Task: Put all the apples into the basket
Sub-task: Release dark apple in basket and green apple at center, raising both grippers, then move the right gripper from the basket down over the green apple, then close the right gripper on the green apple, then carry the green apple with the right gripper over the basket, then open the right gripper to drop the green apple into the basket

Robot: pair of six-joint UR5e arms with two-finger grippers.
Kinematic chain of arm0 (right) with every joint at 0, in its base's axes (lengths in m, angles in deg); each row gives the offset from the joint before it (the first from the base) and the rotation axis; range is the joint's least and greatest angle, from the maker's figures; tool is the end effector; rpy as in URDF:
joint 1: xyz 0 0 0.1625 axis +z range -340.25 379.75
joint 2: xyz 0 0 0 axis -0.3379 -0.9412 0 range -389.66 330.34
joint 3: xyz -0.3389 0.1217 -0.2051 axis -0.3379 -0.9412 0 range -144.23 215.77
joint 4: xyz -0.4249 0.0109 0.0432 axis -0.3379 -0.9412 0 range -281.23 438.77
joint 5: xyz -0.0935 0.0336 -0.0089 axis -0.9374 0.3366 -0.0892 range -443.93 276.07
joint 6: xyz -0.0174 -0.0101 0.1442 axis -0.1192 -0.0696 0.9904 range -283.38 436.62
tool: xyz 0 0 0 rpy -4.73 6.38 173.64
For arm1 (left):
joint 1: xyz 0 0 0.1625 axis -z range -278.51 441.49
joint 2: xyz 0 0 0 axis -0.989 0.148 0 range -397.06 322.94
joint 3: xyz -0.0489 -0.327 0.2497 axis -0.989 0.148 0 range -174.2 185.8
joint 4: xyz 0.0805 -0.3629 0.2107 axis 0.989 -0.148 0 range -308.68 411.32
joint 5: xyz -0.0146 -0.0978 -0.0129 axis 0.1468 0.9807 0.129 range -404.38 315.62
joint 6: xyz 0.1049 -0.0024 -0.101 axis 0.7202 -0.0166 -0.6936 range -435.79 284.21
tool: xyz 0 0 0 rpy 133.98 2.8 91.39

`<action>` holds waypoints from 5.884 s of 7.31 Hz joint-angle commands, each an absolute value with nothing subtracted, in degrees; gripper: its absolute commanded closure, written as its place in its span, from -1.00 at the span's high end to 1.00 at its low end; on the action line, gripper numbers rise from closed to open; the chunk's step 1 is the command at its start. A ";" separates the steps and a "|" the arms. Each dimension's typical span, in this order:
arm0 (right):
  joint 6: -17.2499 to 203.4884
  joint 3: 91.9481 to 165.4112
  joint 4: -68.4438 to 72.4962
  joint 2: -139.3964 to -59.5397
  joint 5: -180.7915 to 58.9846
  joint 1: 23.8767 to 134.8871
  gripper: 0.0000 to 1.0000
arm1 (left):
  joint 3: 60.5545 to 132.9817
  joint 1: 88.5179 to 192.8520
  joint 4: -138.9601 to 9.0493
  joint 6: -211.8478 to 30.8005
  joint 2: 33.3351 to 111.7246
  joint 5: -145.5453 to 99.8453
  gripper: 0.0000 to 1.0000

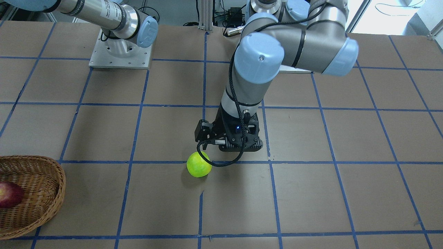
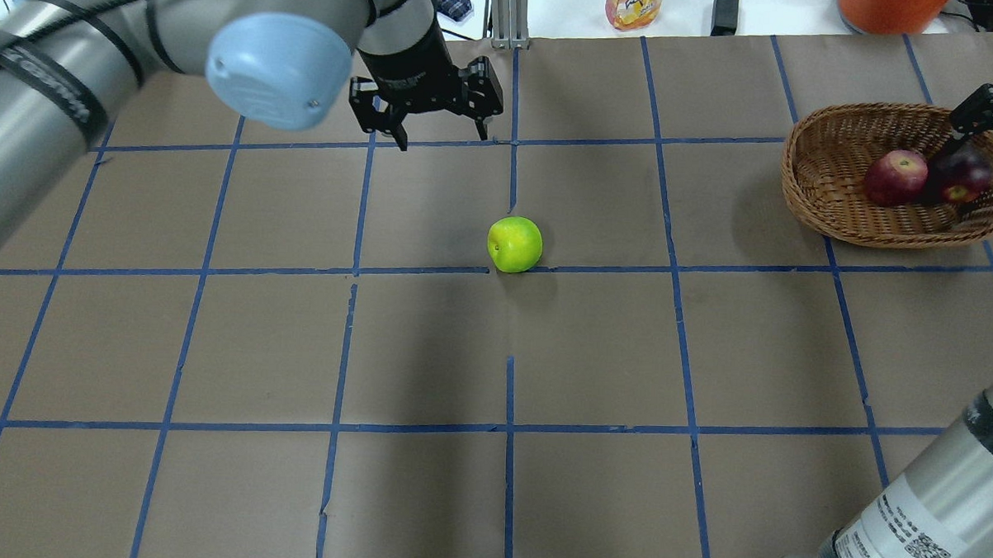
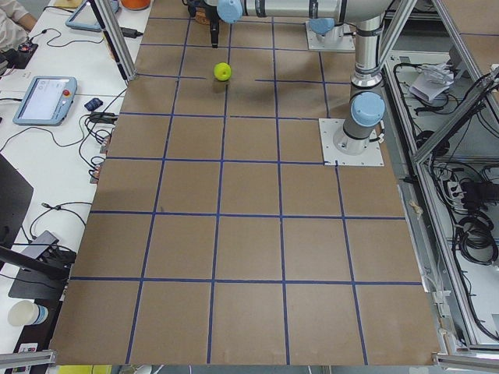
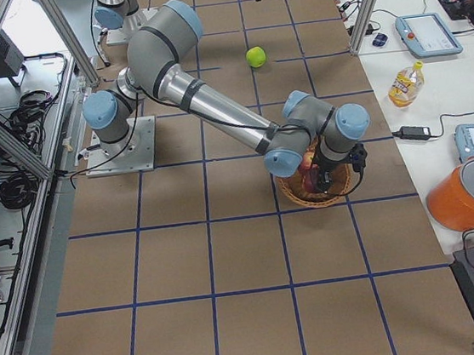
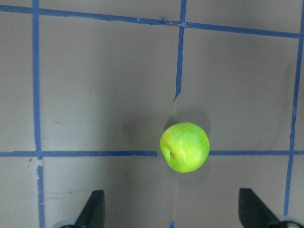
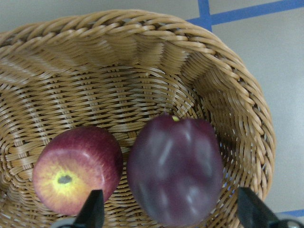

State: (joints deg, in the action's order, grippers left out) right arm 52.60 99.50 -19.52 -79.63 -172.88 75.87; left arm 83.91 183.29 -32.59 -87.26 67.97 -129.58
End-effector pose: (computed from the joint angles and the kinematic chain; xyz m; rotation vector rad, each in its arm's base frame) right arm -0.3032 -0.6954 0.2288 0.2659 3.0657 0.1151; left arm -0.2692 -0.5769 0.4006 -0.0120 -3.0486 0.0509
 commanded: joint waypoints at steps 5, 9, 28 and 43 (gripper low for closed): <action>67.51 99.58 -7.54 -90.13 -173.22 93.43 1.00 | 89.03 164.66 -51.42 -67.97 54.62 -135.08 1.00; 96.15 101.50 -8.32 -88.12 -172.26 109.89 1.00 | 88.33 170.17 -44.83 -79.31 56.27 -134.47 1.00; 132.51 116.98 -27.11 -81.52 -156.26 122.93 0.80 | 87.62 170.35 -44.92 -79.84 56.54 -134.82 1.00; 71.61 106.61 -18.23 -86.36 -178.74 90.51 -1.00 | 87.62 170.35 -44.65 -79.31 56.19 -135.00 1.00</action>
